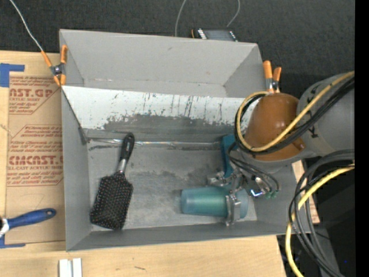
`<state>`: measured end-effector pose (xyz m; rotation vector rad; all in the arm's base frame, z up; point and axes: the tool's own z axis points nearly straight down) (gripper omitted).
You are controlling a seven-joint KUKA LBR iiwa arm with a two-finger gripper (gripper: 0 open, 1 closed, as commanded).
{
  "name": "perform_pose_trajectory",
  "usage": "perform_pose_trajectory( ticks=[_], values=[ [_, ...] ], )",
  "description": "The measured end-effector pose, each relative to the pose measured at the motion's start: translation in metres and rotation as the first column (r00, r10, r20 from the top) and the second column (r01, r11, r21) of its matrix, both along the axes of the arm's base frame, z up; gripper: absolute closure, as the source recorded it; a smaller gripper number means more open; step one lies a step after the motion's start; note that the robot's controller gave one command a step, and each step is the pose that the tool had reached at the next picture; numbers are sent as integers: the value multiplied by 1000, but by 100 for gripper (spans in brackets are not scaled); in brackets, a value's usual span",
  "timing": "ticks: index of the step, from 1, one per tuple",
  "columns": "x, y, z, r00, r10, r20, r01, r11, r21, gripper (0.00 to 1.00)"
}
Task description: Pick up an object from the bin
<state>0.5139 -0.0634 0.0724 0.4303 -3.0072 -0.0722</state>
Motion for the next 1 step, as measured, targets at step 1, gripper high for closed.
perform_pose_trajectory(
  ticks=[1],
  values=[
    [-17, 31, 5, 999, -21, 49, 21, 1000, -3, 100]
  ],
)
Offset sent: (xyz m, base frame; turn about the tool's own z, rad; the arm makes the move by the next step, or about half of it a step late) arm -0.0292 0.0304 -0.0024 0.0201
